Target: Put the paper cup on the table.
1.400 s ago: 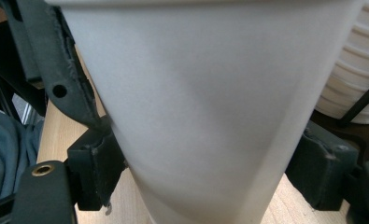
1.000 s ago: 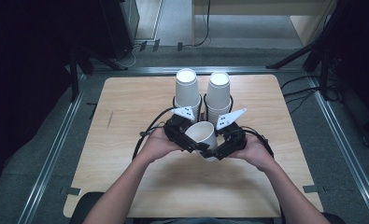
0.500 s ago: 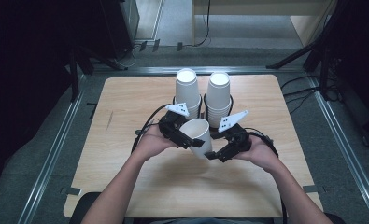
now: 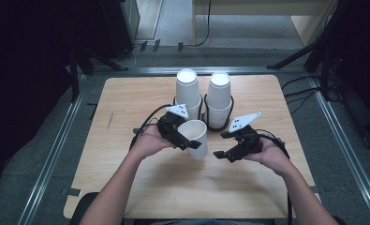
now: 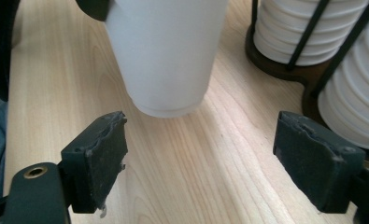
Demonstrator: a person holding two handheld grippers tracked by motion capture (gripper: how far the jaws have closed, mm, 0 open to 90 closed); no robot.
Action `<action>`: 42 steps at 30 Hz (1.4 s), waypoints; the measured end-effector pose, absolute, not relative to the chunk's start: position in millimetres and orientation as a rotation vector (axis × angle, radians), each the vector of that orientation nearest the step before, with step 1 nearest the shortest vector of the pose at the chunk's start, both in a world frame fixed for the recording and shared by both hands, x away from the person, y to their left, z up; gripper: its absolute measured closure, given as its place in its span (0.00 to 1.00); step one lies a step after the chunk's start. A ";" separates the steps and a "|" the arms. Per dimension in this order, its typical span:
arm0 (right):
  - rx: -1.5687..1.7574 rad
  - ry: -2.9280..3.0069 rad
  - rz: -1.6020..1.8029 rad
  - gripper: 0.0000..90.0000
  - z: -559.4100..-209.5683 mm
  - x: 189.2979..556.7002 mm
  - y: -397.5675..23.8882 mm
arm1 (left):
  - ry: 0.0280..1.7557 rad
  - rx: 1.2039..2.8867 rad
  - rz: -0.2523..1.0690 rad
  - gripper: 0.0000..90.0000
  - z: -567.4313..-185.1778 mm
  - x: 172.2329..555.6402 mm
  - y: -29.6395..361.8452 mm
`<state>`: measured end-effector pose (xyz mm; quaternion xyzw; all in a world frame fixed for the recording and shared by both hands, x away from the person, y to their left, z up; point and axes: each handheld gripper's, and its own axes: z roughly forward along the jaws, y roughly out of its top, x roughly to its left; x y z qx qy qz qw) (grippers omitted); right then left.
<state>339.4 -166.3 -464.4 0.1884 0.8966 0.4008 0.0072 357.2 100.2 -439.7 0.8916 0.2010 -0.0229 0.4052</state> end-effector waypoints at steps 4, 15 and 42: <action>0.613 2.793 1.256 0.20 -463.5 340.8 -170.1 | 0.509 2.260 -0.075 0.14 -439.5 358.0 104.5; 0.673 2.786 1.253 0.21 -466.7 346.1 -179.6 | 0.536 2.265 -0.038 0.14 -436.9 359.6 124.6; 0.681 2.754 1.237 0.22 -468.0 354.6 -189.5 | 0.691 2.216 0.062 0.13 -432.6 364.8 192.5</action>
